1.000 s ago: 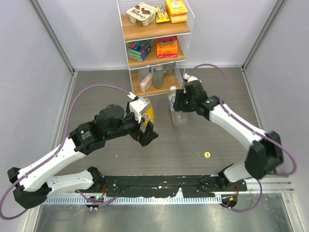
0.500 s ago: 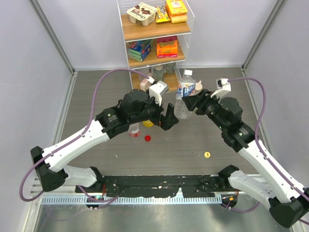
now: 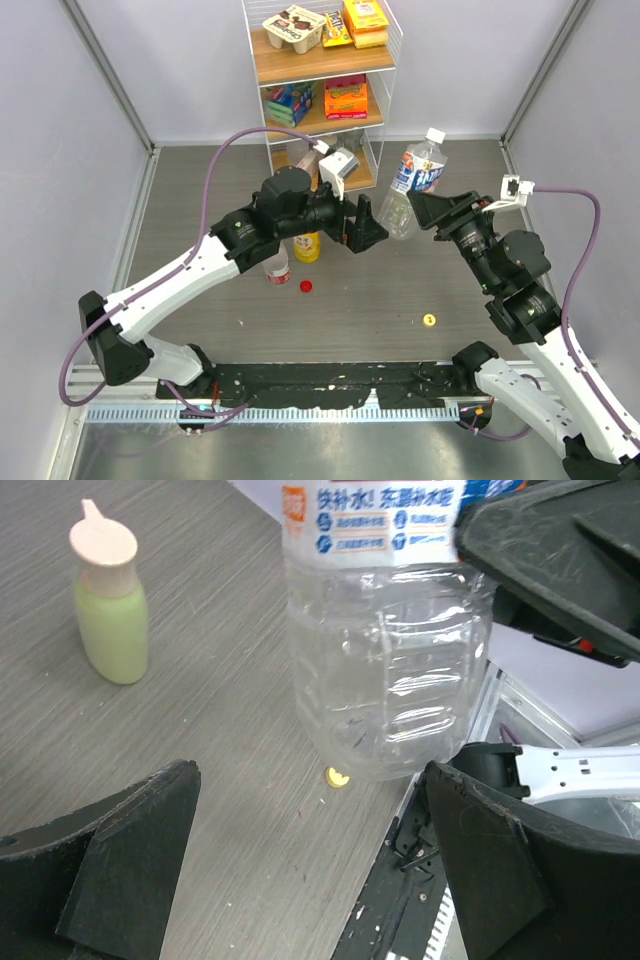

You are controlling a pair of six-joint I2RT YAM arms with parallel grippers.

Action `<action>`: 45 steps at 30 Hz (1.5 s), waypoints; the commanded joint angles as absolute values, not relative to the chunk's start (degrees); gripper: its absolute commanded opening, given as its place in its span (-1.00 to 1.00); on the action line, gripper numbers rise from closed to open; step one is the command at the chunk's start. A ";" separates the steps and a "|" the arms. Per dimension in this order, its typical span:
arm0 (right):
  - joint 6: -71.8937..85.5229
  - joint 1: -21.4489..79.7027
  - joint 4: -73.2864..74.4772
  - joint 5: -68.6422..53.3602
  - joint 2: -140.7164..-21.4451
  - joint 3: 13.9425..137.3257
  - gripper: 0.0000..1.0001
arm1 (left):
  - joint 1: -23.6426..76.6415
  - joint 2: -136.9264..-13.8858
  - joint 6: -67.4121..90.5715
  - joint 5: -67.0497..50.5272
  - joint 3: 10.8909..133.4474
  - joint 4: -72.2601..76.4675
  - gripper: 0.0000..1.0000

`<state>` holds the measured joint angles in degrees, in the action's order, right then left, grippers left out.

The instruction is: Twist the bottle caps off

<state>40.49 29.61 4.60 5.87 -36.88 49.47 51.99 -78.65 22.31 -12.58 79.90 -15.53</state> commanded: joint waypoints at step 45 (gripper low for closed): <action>51.24 29.71 9.05 13.80 -39.99 52.03 -0.51 | 61.26 -91.67 11.07 5.54 92.38 -9.41 0.75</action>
<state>50.24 29.50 11.68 14.92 -40.49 51.94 61.17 -94.52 11.11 4.47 92.99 -15.62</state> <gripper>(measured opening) 0.547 0.887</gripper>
